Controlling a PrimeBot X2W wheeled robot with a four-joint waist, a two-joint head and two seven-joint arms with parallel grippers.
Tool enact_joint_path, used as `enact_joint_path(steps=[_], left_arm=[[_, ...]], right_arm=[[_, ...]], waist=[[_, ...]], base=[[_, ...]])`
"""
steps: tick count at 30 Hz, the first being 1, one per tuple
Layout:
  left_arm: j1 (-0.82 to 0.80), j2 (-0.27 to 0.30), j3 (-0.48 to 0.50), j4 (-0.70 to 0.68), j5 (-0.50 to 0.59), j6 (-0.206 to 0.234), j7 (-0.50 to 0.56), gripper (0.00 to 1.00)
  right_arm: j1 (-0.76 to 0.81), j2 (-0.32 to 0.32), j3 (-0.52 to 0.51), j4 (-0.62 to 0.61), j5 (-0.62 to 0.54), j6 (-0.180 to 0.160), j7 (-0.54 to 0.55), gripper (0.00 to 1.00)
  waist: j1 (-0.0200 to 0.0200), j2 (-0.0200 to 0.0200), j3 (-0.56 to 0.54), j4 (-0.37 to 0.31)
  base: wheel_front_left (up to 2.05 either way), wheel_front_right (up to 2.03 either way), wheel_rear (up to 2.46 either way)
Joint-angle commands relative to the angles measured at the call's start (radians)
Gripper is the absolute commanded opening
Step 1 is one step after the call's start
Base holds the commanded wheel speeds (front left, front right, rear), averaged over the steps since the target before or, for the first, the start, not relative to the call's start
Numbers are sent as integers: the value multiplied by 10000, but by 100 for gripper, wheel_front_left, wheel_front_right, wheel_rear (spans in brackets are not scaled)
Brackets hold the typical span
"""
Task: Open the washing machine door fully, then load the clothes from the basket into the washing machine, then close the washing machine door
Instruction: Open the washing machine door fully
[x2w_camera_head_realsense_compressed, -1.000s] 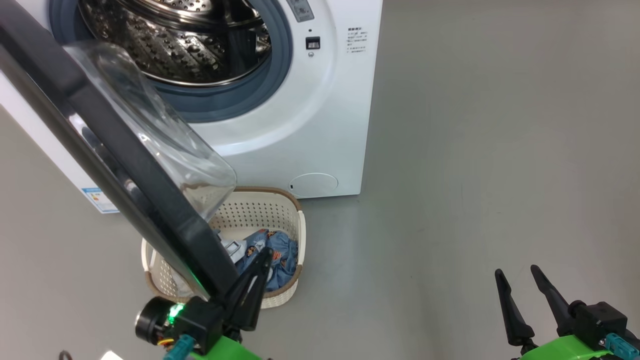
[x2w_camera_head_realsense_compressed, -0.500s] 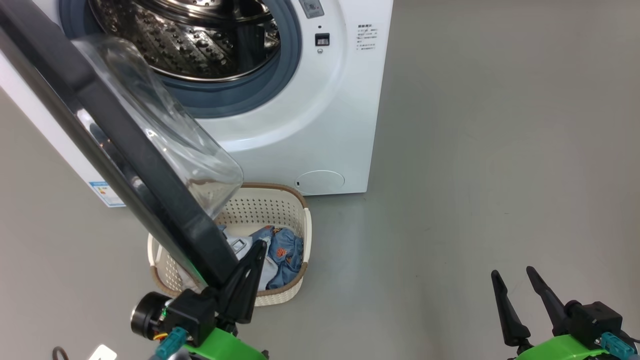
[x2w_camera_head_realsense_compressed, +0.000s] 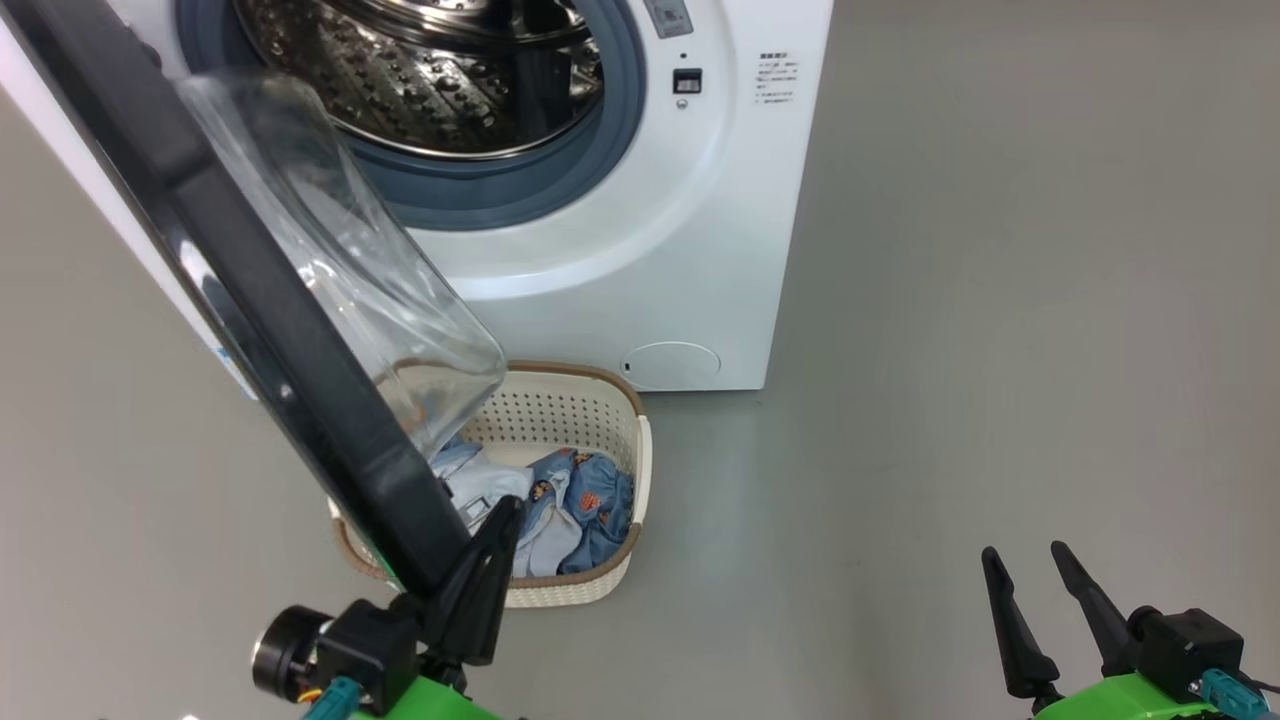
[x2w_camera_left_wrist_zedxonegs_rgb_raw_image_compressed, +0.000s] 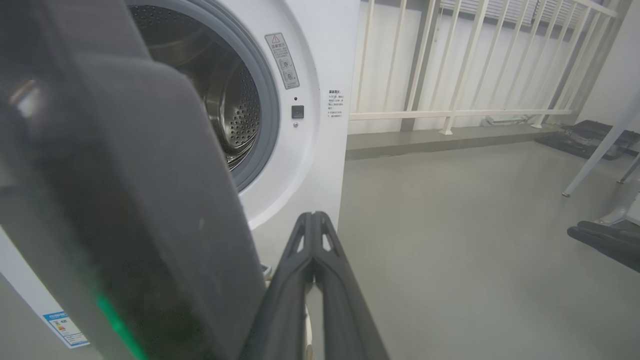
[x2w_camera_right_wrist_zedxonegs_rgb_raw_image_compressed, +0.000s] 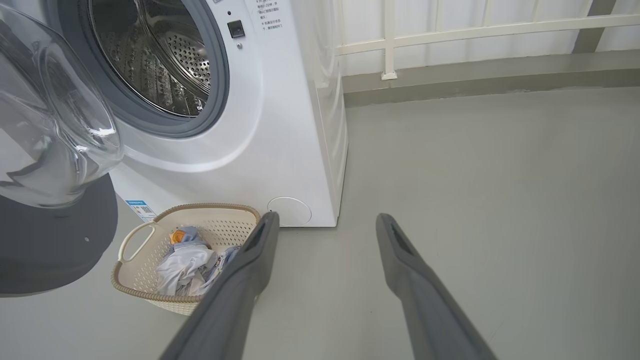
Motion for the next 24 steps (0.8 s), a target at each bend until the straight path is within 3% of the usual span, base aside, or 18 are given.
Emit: enact_joint_path(steps=[1, 13, 24], left_arm=[[-189, 344, 678, -248, -118, 245, 4, 0], [581, 308, 458, -1355, -217, 593, 559, 0], [802, 490, 734, -1460, -402, 848, 724, 0]], right_arm=[[-313, -62, 271, -183, 63, 16, -112, 100], [-255, -67, 225, -49, 117, 16, -125, 100], [-275, -91, 284, -1, 293, 16, -130, 100]], waist=[[0, 0, 4, 74], [0, 0, -118, 679], [0, 0, -240, 1060]], base=[[0, 0, 0], [0, 0, 0], [0, 0, 0]])
